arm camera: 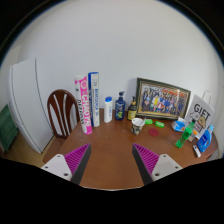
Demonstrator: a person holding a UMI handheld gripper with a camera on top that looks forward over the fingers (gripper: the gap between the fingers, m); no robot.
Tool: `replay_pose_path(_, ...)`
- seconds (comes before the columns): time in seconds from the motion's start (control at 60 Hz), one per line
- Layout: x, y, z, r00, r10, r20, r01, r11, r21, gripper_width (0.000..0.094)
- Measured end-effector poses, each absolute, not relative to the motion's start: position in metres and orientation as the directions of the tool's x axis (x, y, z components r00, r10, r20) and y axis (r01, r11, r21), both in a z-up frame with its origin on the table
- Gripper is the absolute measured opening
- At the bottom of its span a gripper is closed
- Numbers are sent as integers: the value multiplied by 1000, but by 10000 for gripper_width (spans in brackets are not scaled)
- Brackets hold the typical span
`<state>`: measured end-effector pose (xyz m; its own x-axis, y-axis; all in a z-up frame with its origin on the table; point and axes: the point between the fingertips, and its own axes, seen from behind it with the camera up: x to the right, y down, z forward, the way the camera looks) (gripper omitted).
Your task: Pour water
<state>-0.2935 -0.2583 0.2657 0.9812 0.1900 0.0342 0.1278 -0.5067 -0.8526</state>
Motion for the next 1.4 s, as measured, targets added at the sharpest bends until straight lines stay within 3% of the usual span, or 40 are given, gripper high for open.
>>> replay_pose_path(0.283, -213, -244, 250, 995, 97, 34, 80, -526, -847, 855)
replay_pose_path(0.583, -56, -200, 215, 997, -4, 72, 60, -513, -856, 858)
replay_pose_path(0.9, 125, -109, 154, 994, -70, 87, 46, -455, -889, 858)
replay_pose_path(1.217, 194, 0, 101, 996, -67, 59, 28, -401, -916, 848)
replay_pose_path(1.317, 199, 23, 88, 996, -63, 63, 33, -390, -920, 794)
replay_pose_path(1.4, 205, 34, 81, 996, -77, 53, 20, -380, -925, 647)
